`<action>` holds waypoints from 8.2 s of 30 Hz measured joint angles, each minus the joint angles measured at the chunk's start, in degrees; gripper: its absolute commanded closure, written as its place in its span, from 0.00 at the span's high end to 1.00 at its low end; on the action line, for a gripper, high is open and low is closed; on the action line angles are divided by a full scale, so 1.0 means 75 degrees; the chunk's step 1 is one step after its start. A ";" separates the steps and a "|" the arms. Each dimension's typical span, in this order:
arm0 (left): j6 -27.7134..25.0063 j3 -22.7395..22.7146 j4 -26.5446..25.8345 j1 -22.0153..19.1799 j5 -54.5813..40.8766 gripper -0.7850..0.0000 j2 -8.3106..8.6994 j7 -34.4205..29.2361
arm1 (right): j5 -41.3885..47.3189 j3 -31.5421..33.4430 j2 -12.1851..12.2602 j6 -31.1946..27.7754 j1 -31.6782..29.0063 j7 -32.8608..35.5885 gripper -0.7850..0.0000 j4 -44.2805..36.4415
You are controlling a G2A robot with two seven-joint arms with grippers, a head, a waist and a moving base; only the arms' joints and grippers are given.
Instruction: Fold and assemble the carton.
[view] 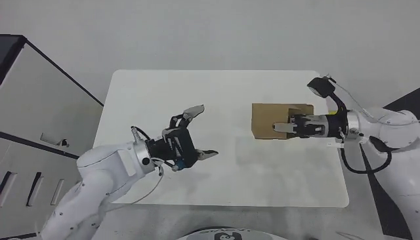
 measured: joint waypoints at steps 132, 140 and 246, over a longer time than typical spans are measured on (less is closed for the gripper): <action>-0.2348 -0.2737 0.1554 0.0677 -0.3597 1.00 0.0273 0.1089 | -1.1250 -0.9733 -0.3199 -0.0226 0.6131 -0.0409 0.00 0.2383; -0.2348 -0.2737 0.1554 0.0677 -0.3597 1.00 0.0273 0.1089 | -1.1463 -0.9693 -0.3387 -0.0252 0.6005 -0.0527 0.00 0.2723; -0.0204 -0.0438 0.2496 -0.0342 -0.6981 0.00 0.0330 -0.3300 | -0.1798 -0.3545 -0.1302 0.0474 0.2081 -0.2419 0.00 0.3329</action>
